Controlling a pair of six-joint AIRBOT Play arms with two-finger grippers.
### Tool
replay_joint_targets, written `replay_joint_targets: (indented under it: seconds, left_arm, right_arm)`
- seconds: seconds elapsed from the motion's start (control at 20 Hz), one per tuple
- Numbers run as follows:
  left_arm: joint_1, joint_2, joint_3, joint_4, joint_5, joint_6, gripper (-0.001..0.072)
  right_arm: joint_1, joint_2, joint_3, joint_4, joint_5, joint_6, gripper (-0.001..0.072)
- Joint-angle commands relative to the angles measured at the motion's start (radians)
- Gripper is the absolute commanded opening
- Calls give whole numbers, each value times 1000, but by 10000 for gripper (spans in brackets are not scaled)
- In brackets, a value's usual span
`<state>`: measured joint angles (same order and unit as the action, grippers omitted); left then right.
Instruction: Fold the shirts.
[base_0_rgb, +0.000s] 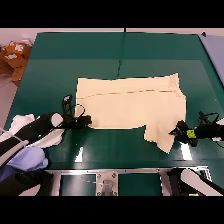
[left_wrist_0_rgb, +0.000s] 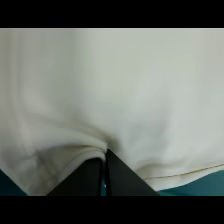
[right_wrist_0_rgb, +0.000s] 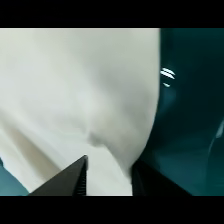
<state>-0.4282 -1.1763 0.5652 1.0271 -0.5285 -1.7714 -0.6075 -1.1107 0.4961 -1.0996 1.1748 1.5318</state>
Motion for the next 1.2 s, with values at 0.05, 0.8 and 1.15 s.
replay_joint_targets:
  seconds: [0.05, 0.8, 1.15]
  left_arm:
    - [24, 1, 53, 84, -146, 19, 26]
    - [197, -3, 262, 299, -518, 187, 26]
    - [198, -208, 602, 349, -478, 193, 25]
  right_arm:
    - [1, -30, 10, 94, -13, -78, 21]
    - [25, 111, 192, 65, 51, 53, 20]
    - [195, -141, 506, 133, -84, 85, 20]
